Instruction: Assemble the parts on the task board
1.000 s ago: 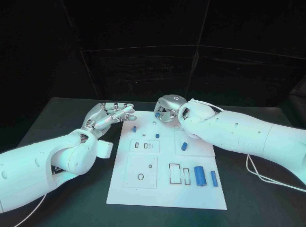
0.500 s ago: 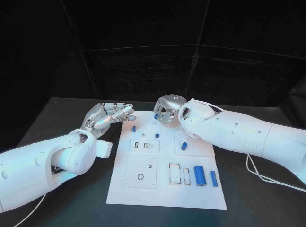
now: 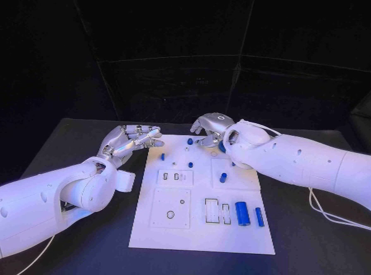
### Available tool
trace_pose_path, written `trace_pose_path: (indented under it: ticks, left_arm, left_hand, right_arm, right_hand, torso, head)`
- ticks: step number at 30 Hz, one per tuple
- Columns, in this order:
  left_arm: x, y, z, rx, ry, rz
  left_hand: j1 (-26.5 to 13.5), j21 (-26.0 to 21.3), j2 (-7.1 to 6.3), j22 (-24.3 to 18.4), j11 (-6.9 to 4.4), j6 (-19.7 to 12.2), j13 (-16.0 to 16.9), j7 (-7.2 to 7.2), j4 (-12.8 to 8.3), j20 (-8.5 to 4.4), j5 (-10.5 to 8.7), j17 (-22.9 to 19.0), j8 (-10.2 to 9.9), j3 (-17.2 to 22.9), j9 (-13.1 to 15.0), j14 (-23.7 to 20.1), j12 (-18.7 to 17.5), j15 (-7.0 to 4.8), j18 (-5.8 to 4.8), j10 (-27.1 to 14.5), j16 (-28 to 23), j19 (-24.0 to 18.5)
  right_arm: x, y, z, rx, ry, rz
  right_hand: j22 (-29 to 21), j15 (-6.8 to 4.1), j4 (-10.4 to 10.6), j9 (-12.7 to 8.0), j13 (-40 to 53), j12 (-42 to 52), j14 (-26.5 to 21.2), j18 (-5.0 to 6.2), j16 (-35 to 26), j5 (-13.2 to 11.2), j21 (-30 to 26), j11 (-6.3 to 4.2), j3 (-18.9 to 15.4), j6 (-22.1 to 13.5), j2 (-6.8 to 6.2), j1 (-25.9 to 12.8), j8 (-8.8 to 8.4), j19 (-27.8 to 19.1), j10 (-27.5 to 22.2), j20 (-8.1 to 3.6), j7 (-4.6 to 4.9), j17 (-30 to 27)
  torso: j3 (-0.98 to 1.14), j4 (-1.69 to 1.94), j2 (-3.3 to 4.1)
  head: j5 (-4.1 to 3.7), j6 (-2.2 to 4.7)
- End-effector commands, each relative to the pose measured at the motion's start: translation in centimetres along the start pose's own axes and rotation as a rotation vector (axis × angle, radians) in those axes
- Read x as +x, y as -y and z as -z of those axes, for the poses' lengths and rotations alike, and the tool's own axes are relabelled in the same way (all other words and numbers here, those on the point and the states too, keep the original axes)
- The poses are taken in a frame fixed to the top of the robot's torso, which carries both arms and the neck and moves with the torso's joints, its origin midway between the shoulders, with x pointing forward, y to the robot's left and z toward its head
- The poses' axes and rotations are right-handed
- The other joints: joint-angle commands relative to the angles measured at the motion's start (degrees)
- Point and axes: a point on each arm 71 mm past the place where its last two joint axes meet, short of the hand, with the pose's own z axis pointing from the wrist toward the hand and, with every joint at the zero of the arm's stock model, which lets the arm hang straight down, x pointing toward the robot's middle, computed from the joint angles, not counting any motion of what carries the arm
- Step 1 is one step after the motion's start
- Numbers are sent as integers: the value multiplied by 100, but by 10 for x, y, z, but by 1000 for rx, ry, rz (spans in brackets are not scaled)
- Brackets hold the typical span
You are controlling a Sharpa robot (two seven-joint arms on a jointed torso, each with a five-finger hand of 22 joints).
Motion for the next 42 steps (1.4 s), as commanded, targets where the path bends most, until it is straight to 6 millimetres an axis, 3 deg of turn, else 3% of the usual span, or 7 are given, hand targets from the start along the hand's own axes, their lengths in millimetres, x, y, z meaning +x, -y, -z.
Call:
trace_pose_path:
  ticks: [1,6,11,15,19,31,42]
  left_arm:
    - [0,2,0,6,-10,7]
    - [-1,2,1,5,-8,5]
    - [-2,3,2,4,-7,5]
    - [-1,2,2,4,-9,6]
    - [-1,2,1,4,-10,7]
    - [0,0,-1,2,-13,8]
    - [0,0,-1,1,-10,6]
  left_hand:
    - [-54,-34,15,-9,26,12,-9,28,-17,16,-13,6,-32,-6,-9,13,-19,22,83,4,-35,41]
    - [-54,-34,16,-9,26,13,-9,28,-18,16,-13,7,-33,-7,-9,13,-20,22,83,4,-36,41]
    - [-53,-36,17,-10,26,14,-8,27,-20,16,-13,7,-34,-6,-9,13,-22,22,83,5,-38,41]
    - [-50,-37,19,-12,26,16,-8,25,-23,17,-12,8,-35,-6,-8,14,-23,22,84,6,-40,41]
    - [-50,-37,19,-12,26,16,-8,25,-23,17,-12,8,-35,-6,-8,14,-23,22,84,6,-40,41]
    - [-44,-41,24,-15,23,21,-7,20,-31,17,-11,11,-37,-3,-7,17,-28,21,84,10,-47,42]
    - [-32,-46,26,-20,21,24,-7,18,-46,18,-11,14,-43,-1,-6,19,-35,21,85,13,-55,43]
  right_arm:
    - [-14,9,11,32,49,-52]
    - [-22,31,37,101,-21,-118]
    - [-25,54,57,174,-76,-142]
    - [-25,67,65,217,-97,-143]
    - [-23,72,65,236,-121,-141]
    - [-17,77,57,267,-165,-122]
    - [-14,74,54,261,-202,-112]
  right_hand:
    - [361,-34,77,11,48,214,136,-72,299,72,211,-80,-67,116,6,-35,39,252,389,-24,-49,389]
    - [1285,-238,580,-18,366,854,371,-237,1039,584,744,-347,-826,53,-353,-612,-25,878,1542,-201,-262,1370]
    - [1725,-341,1369,-7,1125,1561,395,-322,1484,563,1009,-469,-2310,26,-192,86,11,1148,1798,-340,-365,1890]
    - [2135,-359,2089,-5,2166,2486,452,-404,2002,587,1237,-489,-2628,-1,-227,636,36,1337,1510,-319,-334,2665]
    - [2332,-330,2339,-6,3201,3415,494,-428,2269,641,1347,-458,-2684,-23,-239,867,47,1415,1450,-310,-341,3120]
    - [2651,-274,2311,0,5543,5542,575,-477,2691,772,1524,-411,-2638,-51,-14,1130,85,1524,1811,-259,-311,3929]
    - [2747,-269,2203,5,6005,5954,591,-492,2763,829,1577,-414,-2637,17,78,1188,135,1556,1913,-252,-315,4078]
  torso:
    - [6,-24,-8]
    - [25,-64,-6]
    - [46,-118,1]
    - [54,-111,8]
    - [40,-95,7]
    - [33,-90,5]
    - [34,-101,7]
  head:
    - [-23,23]
    - [-38,53]
    - [-54,82]
    - [-99,88]
    - [-142,79]
    - [-134,55]
    - [-113,17]
